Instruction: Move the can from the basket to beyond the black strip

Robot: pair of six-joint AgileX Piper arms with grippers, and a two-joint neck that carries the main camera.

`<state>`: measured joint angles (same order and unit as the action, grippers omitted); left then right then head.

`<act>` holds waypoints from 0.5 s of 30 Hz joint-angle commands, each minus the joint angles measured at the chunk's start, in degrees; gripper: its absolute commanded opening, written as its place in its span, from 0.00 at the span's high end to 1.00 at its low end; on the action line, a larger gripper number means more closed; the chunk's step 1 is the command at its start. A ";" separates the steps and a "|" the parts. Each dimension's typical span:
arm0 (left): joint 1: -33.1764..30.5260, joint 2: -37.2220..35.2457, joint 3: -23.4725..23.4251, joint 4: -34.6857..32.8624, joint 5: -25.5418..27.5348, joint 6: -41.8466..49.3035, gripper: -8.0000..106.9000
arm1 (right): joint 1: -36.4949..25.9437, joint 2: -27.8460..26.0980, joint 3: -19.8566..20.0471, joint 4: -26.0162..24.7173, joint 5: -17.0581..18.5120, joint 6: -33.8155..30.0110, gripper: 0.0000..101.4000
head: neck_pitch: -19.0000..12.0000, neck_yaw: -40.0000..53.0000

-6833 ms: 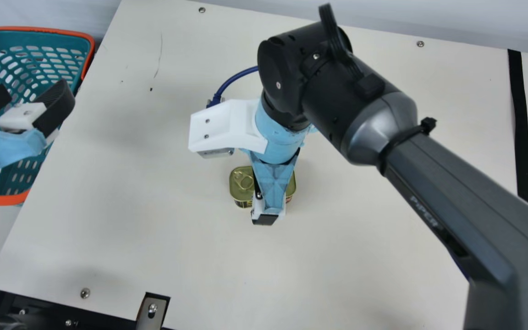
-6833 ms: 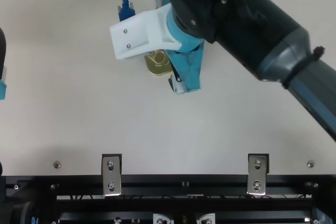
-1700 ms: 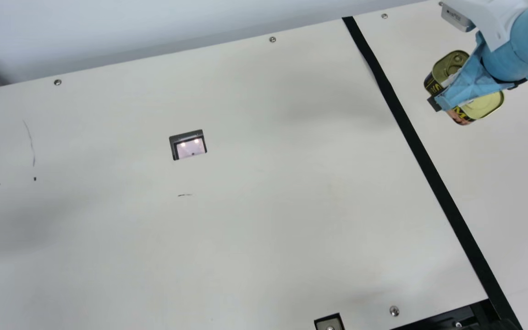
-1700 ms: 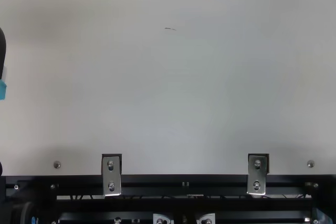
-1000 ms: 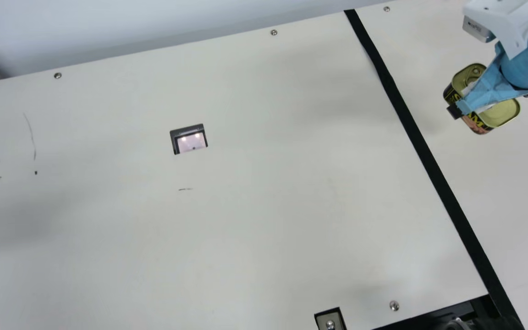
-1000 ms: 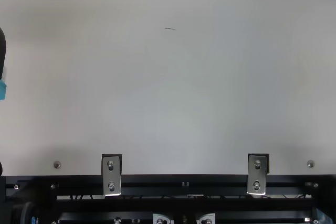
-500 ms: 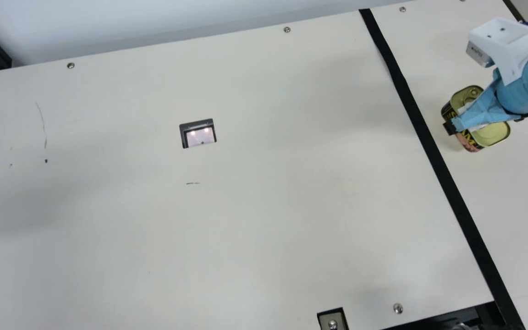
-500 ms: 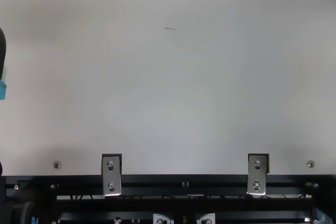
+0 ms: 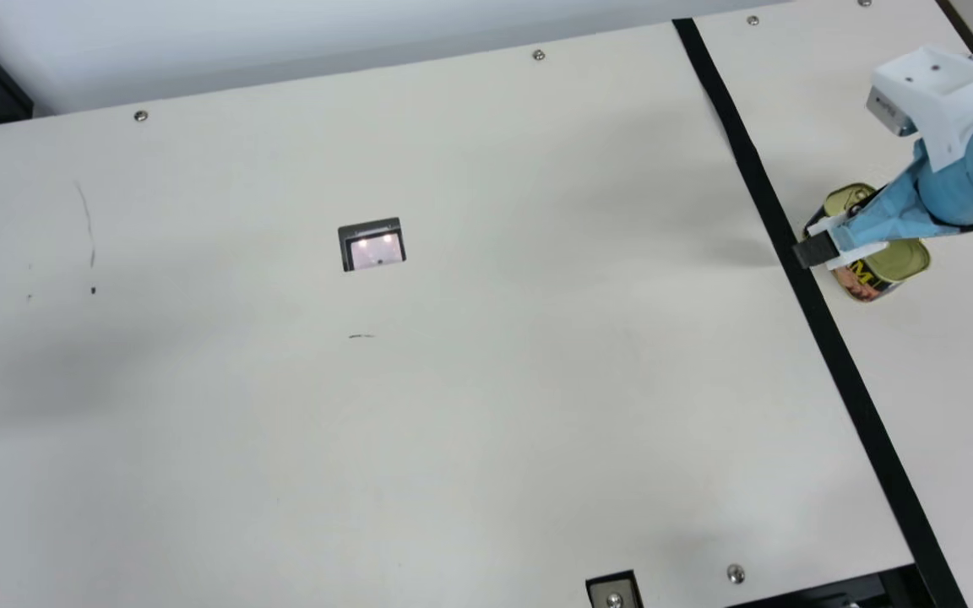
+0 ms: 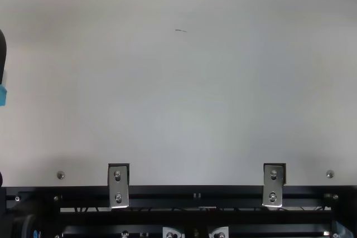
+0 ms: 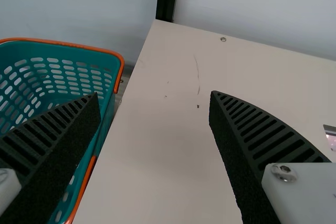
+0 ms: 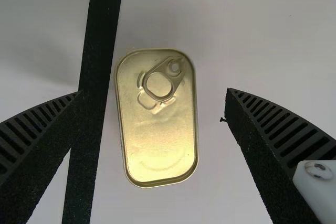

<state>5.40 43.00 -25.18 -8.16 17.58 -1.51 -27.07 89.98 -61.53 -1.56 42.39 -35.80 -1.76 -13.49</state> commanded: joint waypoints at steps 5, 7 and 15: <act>0.00 0.00 0.00 0.00 0.00 0.00 0.15 | 1.76 -1.72 -3.35 2.84 0.72 -1.79 0.00 | -0.05 2.42; 0.00 0.00 0.00 0.00 0.00 0.00 0.15 | 2.73 -2.11 -4.65 4.03 0.81 -2.44 0.00 | 0.08 3.65; 0.00 0.00 0.00 0.00 0.00 0.00 0.15 | 8.19 -2.03 -9.90 7.79 0.34 -4.12 0.00 | 0.84 10.91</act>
<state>5.40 43.00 -25.18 -8.16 17.58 -1.51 -19.93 87.80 -70.62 5.79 43.12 -39.80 -0.59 -3.52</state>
